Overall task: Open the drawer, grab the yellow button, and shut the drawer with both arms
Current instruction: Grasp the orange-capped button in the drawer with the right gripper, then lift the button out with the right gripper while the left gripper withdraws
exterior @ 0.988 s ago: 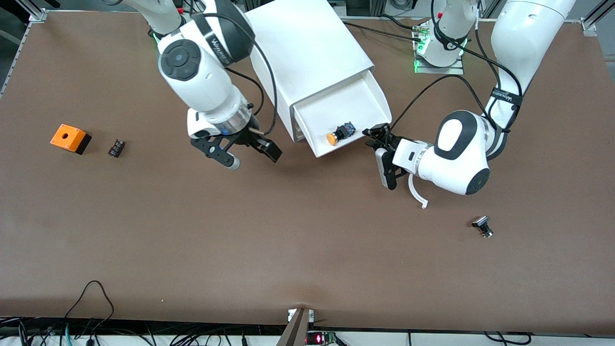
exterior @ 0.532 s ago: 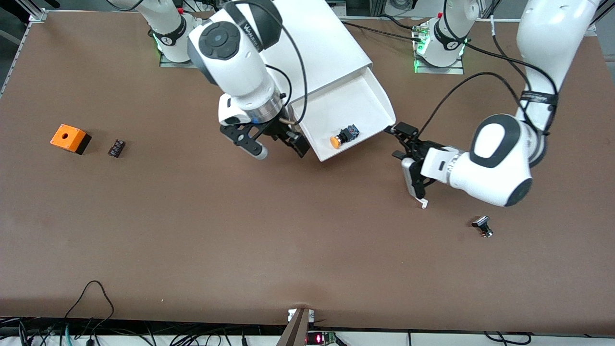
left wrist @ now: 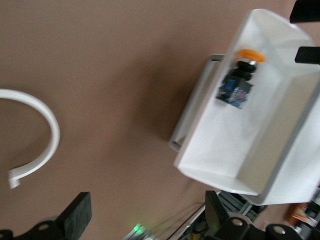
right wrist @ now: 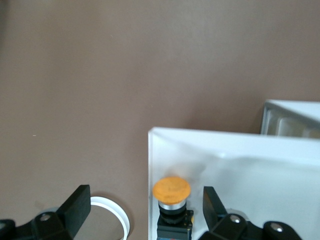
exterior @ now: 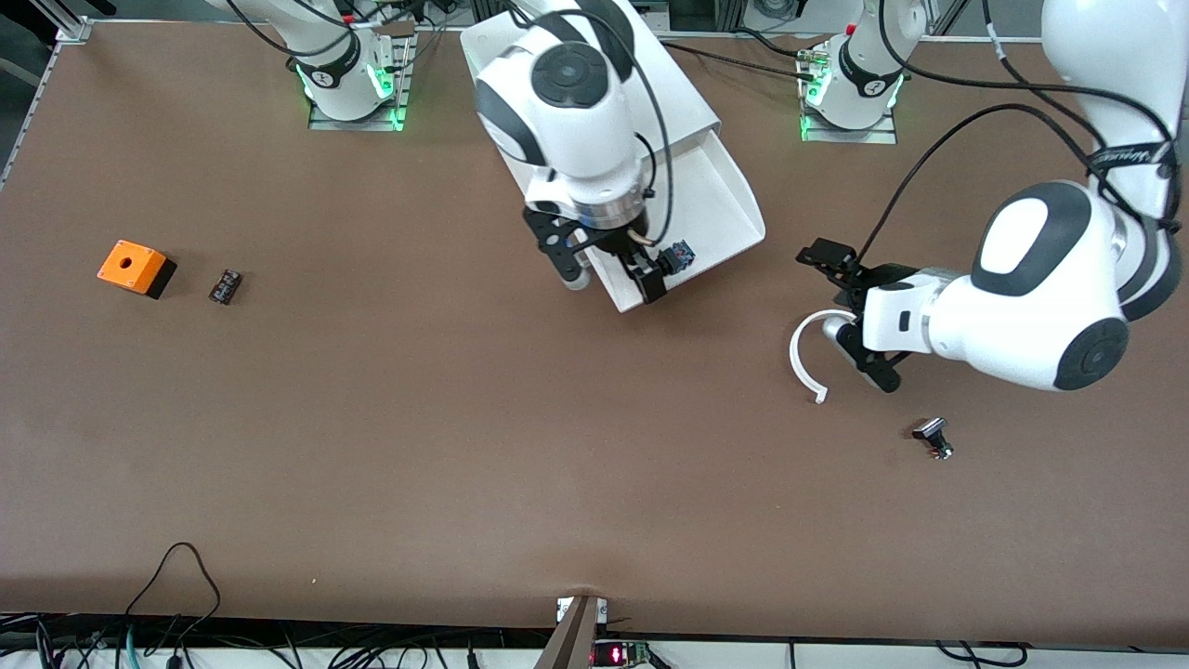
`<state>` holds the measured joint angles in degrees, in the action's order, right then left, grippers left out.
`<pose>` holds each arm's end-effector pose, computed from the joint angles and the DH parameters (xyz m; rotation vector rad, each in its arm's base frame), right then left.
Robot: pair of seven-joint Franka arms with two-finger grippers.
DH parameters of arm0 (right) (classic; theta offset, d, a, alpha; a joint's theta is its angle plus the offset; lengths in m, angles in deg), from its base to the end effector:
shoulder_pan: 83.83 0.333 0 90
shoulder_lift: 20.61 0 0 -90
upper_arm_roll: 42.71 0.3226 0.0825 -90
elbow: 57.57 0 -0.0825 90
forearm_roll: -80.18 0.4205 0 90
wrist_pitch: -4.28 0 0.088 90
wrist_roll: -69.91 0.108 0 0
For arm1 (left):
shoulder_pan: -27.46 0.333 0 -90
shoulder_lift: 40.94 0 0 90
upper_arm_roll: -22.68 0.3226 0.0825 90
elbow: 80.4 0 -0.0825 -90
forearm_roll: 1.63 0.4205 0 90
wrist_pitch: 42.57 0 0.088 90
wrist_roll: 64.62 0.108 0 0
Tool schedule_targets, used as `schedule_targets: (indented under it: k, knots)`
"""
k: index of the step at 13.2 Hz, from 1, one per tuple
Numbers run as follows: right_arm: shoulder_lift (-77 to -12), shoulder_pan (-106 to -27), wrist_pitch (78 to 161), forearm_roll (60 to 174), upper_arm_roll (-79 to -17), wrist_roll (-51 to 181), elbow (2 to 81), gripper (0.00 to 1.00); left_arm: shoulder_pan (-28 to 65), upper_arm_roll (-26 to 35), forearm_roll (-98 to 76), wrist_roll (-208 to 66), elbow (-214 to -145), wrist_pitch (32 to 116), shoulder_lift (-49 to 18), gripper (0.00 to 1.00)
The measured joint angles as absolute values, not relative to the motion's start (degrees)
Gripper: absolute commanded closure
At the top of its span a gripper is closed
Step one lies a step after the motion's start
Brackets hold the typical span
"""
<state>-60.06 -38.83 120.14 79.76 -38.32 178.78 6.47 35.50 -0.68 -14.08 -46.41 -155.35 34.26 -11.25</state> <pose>0.5388 0.5992 0.4262 -2.5209 1.4743 -0.0031 0.6665 -0.1543 0.4401 2.5346 -0.7611 -0.5826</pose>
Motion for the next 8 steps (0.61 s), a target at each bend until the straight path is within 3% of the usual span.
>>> schedule_targets:
  k: [6, 8]
  knots:
    - [-64.37, -35.41, 119.95, 79.69, -38.30, 183.97, 4.18, 0.02, 34.84, -0.60, 3.61, -49.26, -148.70, 33.35, -14.96, 0.00]
    - [-64.58, -34.69, 119.74, 79.70, -38.30, 184.12, 4.13, 0.21, 35.20, 0.27, 4.19, -49.51, -146.03, 33.99, -14.50, 0.00]
